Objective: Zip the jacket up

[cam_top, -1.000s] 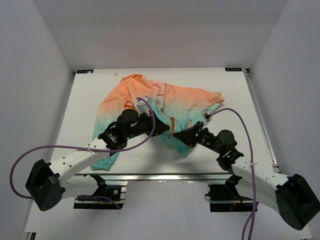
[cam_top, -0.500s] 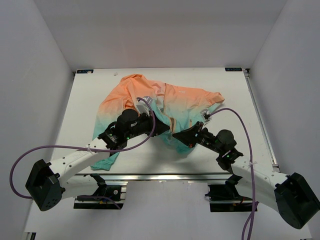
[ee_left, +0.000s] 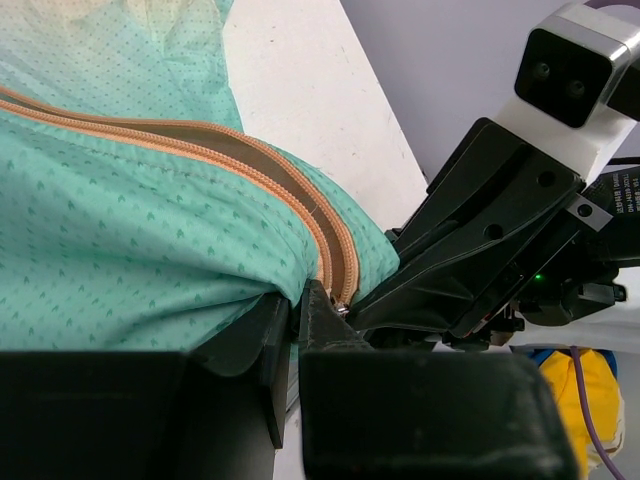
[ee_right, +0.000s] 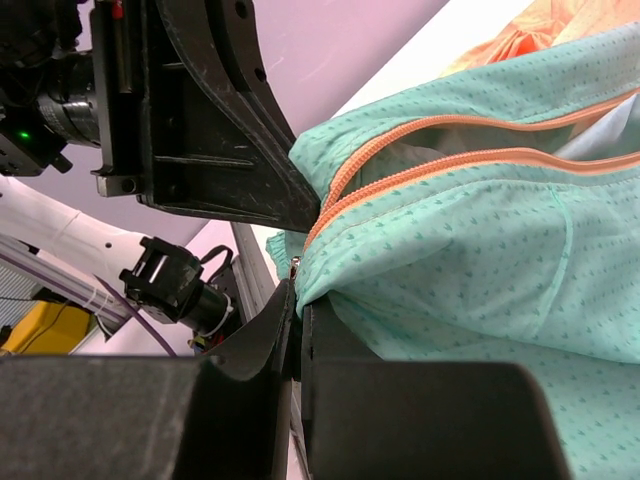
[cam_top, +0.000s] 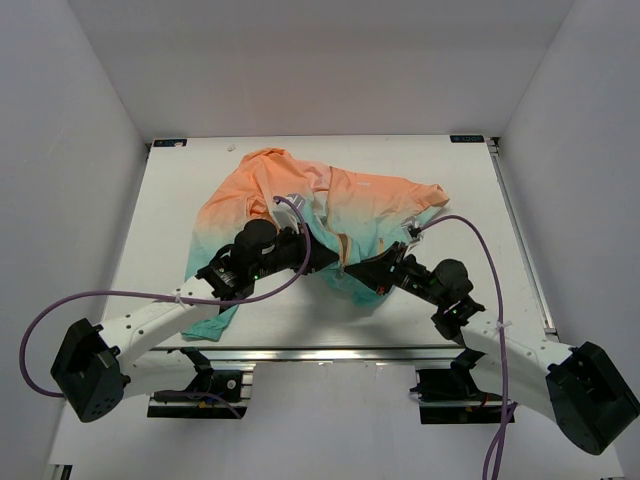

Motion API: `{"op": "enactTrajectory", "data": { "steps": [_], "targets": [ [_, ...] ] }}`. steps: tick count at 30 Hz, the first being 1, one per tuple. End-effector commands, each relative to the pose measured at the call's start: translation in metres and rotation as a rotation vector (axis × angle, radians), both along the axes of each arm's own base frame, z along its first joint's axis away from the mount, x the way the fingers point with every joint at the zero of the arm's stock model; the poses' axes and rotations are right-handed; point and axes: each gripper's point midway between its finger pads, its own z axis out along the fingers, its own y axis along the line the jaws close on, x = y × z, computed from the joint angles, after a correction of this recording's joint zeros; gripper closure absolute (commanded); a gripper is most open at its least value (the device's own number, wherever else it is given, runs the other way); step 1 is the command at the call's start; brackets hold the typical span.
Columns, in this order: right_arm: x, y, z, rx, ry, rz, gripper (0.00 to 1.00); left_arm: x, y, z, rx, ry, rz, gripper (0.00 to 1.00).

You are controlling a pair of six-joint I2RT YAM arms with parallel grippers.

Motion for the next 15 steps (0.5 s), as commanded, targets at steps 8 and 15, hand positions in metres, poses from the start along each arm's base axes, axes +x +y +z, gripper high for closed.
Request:
{"op": "enactTrajectory", "data": {
  "steps": [8,15],
  "targets": [
    [0.0068,-0.0033,0.029,0.057,-0.078,-0.033,1.0,-0.007,0.0012,0.0243,-0.059,-0.064,-0.023,1.0],
    [0.0043,-0.0003,0.0275,0.057,-0.076,-0.006,1.0,-0.0065,0.0007,0.0254,-0.065,-0.061,-0.021,1.0]
  ]
}}
